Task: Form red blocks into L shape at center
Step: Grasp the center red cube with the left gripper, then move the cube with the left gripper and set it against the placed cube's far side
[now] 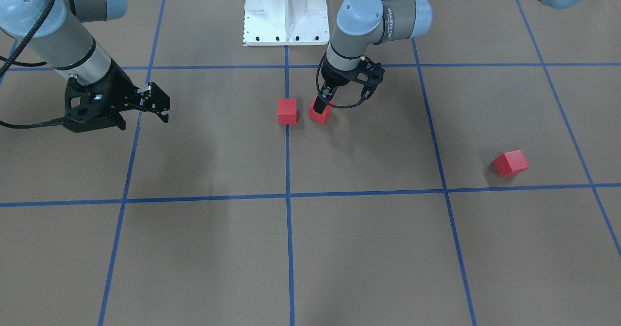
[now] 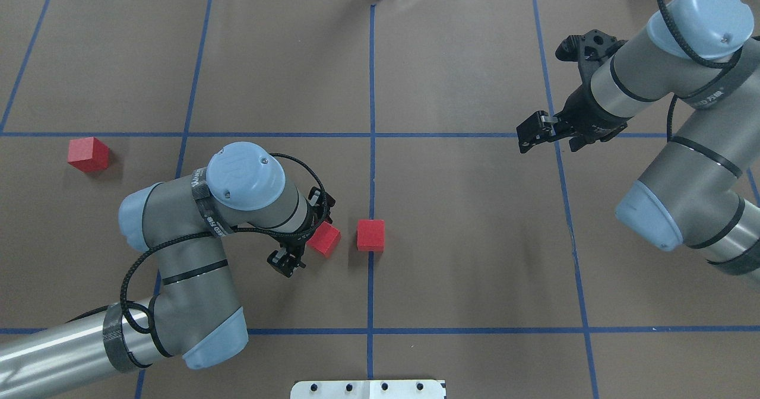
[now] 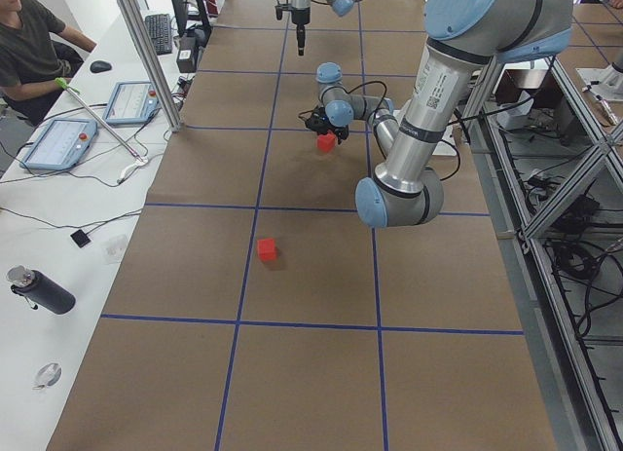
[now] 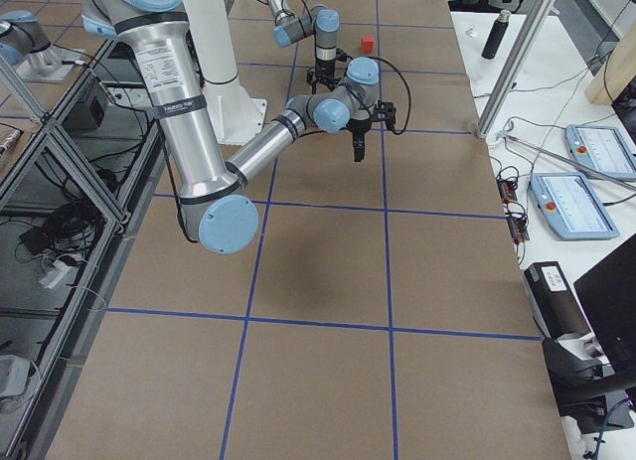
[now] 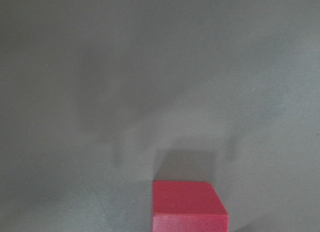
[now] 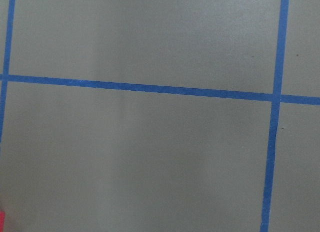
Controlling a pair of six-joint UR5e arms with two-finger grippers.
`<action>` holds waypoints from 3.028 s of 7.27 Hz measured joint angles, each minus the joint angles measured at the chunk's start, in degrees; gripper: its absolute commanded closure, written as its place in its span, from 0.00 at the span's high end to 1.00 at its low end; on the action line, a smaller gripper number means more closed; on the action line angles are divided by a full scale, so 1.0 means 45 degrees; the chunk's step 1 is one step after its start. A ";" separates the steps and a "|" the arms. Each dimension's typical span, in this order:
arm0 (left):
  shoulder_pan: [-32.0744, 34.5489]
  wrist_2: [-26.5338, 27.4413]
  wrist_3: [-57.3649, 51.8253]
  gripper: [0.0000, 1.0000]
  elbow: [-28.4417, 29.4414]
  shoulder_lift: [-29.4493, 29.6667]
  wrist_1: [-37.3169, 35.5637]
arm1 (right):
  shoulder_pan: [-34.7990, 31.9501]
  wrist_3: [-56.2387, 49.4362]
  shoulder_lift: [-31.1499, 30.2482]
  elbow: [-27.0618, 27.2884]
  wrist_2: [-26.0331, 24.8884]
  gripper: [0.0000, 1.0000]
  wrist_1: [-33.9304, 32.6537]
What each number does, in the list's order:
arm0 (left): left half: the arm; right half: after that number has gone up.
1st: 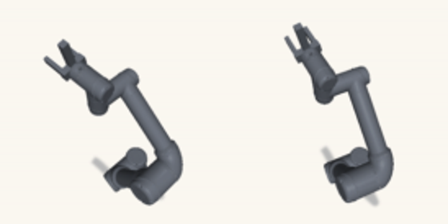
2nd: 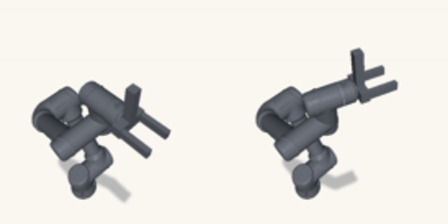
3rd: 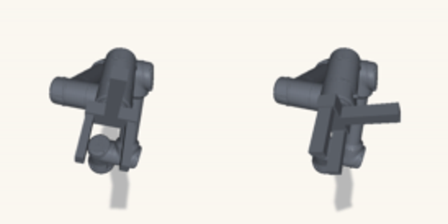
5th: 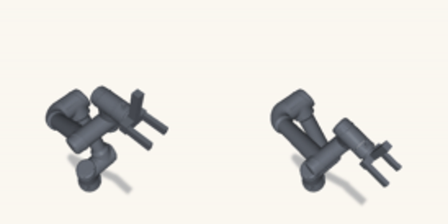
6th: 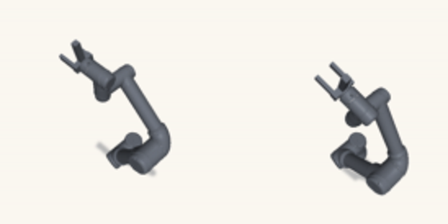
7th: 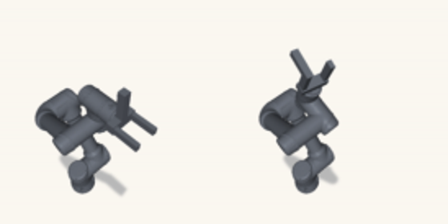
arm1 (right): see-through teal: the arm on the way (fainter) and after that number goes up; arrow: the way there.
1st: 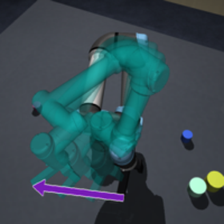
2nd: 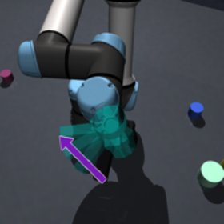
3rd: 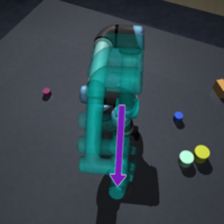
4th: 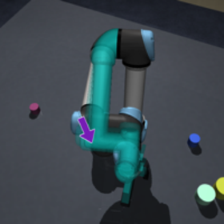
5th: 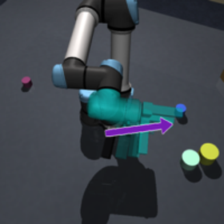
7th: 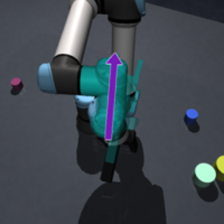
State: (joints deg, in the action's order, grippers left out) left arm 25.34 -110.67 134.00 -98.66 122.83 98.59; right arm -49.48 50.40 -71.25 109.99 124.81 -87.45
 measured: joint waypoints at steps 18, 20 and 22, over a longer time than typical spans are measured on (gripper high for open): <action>0.1350 0.0343 -0.6024 0.00 0.0965 0.0996 -0.0073 | 0.0078 0.0004 0.0019 -0.0238 -0.0024 1.00 0.0000; 0.1395 0.0239 -0.8860 0.00 0.2917 0.2753 -0.0191 | 0.0078 -0.0007 0.0005 -0.0193 -0.0022 1.00 0.0000; 0.1384 -0.0297 -1.1117 0.00 0.3970 0.4056 -0.0981 | 0.0078 -0.0013 0.0020 -0.0155 -0.0021 1.00 0.0000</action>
State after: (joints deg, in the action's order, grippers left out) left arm 31.57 -112.01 83.97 -80.80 141.08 94.18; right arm -49.13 50.34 -71.16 109.30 124.72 -87.45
